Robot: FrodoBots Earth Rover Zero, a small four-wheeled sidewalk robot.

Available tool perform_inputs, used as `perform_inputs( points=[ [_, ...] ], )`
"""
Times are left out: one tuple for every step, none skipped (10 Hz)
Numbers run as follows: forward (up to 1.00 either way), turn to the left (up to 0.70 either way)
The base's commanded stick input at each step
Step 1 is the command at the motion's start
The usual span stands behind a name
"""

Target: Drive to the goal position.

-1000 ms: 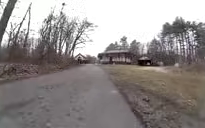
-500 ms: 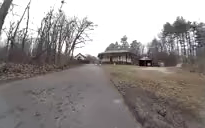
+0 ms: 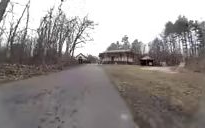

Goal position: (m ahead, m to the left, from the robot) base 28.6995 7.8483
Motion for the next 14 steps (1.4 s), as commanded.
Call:
perform_inputs(
  points=[
    [1.00, 0.00],
    [1.00, 0.00],
    [1.00, 0.00],
    [1.00, 0.00],
    [1.00, 0.00],
    [1.00, 0.00],
    [1.00, 0.00],
    [1.00, 0.00],
    [1.00, 0.00],
    [1.00, 0.00],
    [1.00, 0.00],
    [1.00, 0.00],
    [1.00, 0.00],
    [1.00, 0.00]
  ],
)
